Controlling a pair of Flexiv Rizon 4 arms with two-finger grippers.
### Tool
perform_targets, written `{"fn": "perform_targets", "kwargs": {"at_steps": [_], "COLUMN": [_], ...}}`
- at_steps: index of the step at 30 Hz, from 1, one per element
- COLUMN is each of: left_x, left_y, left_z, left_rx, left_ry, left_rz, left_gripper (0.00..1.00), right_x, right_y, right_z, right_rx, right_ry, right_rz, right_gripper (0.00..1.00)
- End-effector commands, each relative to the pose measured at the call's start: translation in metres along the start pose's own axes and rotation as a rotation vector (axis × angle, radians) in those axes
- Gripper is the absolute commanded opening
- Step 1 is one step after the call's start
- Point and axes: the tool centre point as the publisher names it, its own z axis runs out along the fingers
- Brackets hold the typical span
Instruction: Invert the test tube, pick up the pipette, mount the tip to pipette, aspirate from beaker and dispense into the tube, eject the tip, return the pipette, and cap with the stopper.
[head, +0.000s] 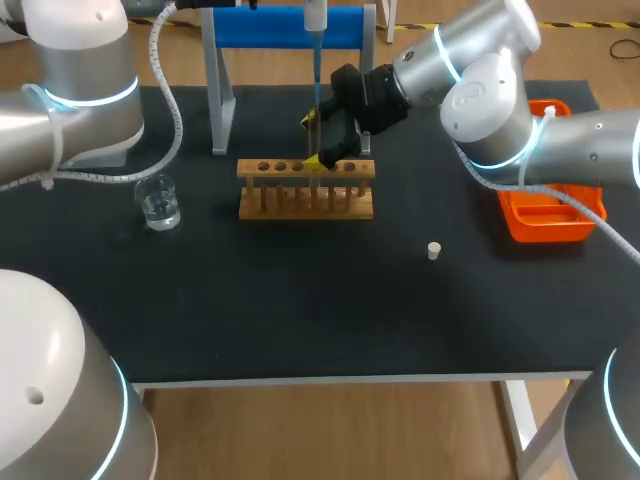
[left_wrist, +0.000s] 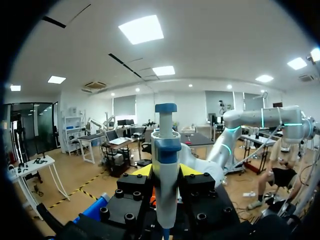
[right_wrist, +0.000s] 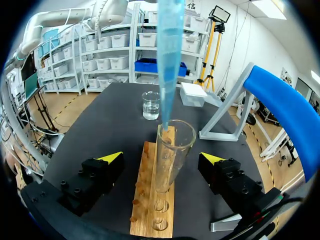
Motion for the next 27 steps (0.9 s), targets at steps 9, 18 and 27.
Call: {"fn": "perform_targets", "kwargs": {"at_steps": [9, 18, 27], "left_x": [-0.007, -0.009, -0.013], "left_y": [0.008, 0.014, 0.018], "left_z": [-0.002, -0.003, -0.007], "left_rx": [0.003, 0.009, 0.010], "left_ry": [-0.005, -0.006, -0.014], "left_rz": [-0.007, -0.018, -0.026], "left_gripper": [0.00, 0.00, 0.00], "right_x": [0.000, 0.000, 0.000], "right_y": [0.000, 0.000, 0.000], "right_z": [-0.001, -0.001, -0.001], "right_rx": [0.002, 0.002, 0.002], "right_ry": [0.003, 0.003, 0.003], "right_rz": [0.000, 0.000, 0.000], "right_gripper": [1.00, 1.00, 1.00]}}
